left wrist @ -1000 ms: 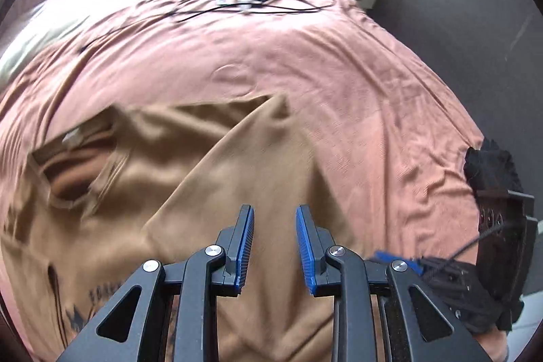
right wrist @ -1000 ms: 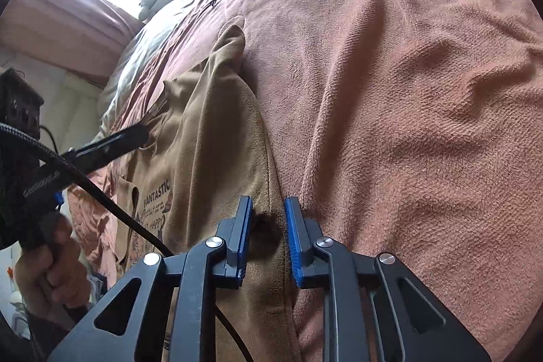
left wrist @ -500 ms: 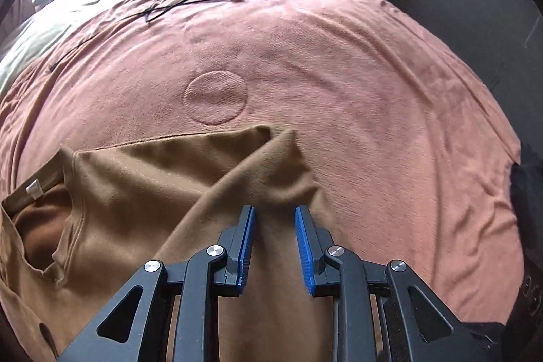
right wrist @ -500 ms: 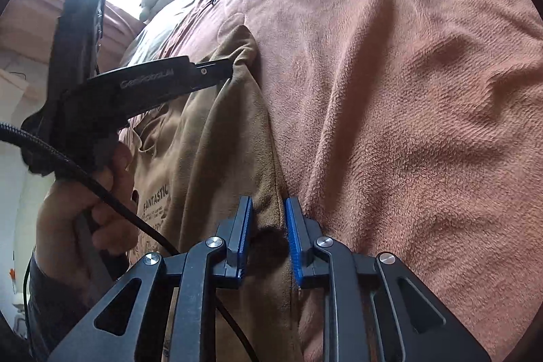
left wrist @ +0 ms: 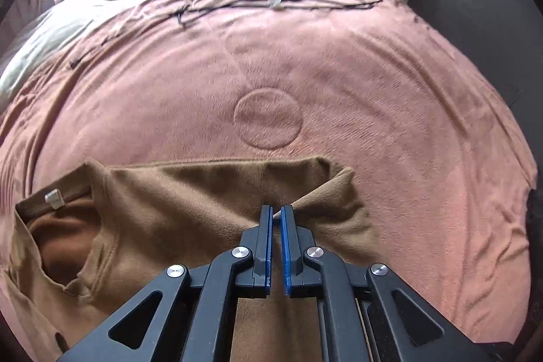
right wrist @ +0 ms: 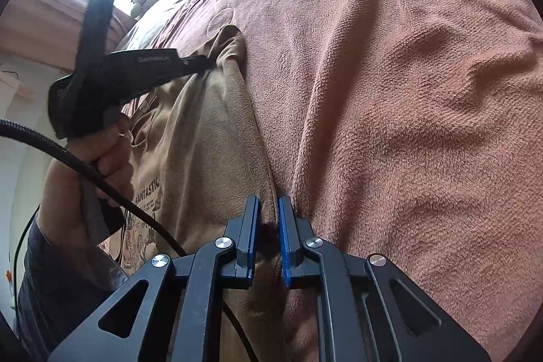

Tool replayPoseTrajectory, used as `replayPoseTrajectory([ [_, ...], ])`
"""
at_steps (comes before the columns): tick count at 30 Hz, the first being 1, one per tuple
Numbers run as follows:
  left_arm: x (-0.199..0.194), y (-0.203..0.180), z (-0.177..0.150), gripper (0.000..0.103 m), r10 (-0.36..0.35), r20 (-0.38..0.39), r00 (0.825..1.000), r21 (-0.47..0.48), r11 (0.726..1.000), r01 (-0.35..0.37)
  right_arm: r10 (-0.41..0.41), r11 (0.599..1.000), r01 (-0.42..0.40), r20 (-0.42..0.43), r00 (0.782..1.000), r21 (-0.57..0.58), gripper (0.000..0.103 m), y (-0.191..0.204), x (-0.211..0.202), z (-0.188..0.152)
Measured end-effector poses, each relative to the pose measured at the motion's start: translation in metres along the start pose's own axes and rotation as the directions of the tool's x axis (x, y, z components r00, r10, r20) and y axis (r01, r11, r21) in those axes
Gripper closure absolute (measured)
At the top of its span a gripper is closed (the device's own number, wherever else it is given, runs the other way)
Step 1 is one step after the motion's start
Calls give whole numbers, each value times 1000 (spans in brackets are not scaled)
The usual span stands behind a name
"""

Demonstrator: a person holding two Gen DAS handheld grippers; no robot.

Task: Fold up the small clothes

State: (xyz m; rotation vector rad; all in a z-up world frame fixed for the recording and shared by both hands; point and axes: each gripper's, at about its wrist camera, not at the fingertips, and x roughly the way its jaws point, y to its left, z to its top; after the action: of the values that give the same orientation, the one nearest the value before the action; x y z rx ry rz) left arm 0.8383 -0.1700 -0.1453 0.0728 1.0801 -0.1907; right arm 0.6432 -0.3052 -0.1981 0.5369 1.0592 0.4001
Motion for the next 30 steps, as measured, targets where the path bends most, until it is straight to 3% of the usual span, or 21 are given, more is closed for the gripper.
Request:
replayPoseTrajectory([
  [4,-8,-15,0,96,-81,1,997,34,996,80,3,1000,-3,0,1000,3,95,-1,-3,-3],
  [9,20,-34,6,96,-45,-29,999,74,996,47,13,1000,-13,-3,1000,13,95,-5,-4,-3],
  [13,36,-27,12,96,-67,-8,998,-11,998,67,30,999,-30,-8,1000,36,95,-11,-6,-2],
  [18,42,-32,21,96,-45,21,999,11,999,44,25,999,-25,-8,1000,34,95,-11,-5,0],
  [22,23,-28,27,96,-64,41,997,-23,998,65,29,999,-29,-1,1000,29,93,-9,-9,0],
  [26,-15,-27,13,96,-55,75,996,37,998,53,24,1000,-24,14,1000,-7,92,1,-21,-1],
  [28,-23,-17,2,96,-54,55,997,34,998,52,17,1000,-16,26,1000,-19,87,5,-24,-3],
  [30,-27,-5,-9,96,-48,29,998,23,999,47,13,1000,-12,31,999,-24,62,8,-26,-6],
])
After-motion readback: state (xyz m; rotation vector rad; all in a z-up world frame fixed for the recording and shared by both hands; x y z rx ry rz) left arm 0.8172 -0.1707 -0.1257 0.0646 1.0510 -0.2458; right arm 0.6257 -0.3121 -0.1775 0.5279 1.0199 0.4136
